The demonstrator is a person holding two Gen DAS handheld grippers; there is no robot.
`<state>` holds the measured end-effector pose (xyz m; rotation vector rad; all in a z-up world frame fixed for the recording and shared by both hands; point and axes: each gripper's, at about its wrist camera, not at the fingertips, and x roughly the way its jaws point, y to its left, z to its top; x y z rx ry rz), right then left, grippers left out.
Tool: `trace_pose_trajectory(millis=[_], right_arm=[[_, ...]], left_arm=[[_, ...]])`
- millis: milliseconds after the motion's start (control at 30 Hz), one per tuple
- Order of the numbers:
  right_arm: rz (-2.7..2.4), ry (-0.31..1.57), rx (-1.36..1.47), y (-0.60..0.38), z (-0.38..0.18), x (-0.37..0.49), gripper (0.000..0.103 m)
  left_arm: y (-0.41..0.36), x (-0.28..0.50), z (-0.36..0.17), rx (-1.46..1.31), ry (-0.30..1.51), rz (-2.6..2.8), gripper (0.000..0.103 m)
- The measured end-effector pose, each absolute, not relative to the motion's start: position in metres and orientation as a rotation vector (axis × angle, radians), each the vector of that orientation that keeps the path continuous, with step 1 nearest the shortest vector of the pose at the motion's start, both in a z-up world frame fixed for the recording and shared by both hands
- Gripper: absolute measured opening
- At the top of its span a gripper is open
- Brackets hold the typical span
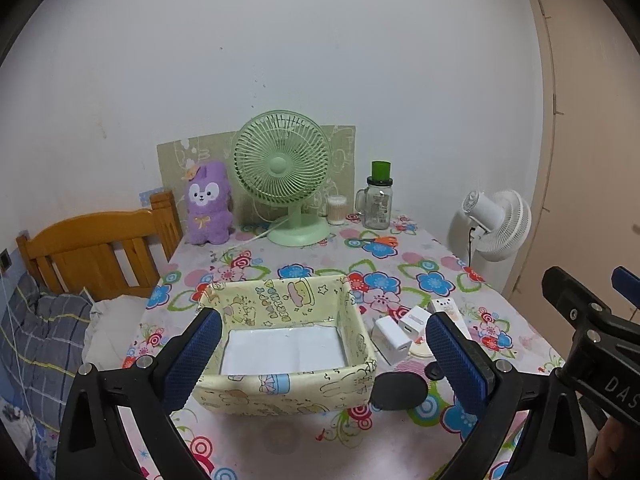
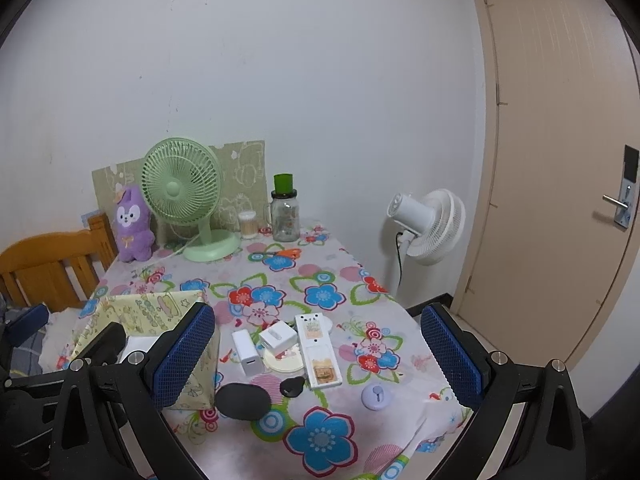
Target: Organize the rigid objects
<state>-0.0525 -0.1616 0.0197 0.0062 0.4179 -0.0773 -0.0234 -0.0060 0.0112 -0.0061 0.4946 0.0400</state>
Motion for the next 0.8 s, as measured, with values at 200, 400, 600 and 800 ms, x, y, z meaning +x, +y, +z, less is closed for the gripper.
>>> trace_pose_trajectory(millis=[200,400,600,800], right_arm=[[-0.061,0.431,0.006,-0.162,0.015,-0.050,0.103],[-0.035,0.441,0.030,-0.164,0.010,-0.045,0.103],[-0.034,0.452,0.023,-0.165,0.002,-0.038,0.103],[-0.030,0.462,0.014,-0.171,-0.008,-0.031,0.103]], left_arm=[[-0.007,-0.020,0.006,-0.010,0.513,0.037,0.103],[-0.007,-0.014,0.000,-0.029,0.524,0.033,0.103],[-0.010,-0.009,-0.009,-0.027,0.535,0.059,0.103],[-0.024,0.000,-0.022,-0.026,0.583,0.030,0.103]])
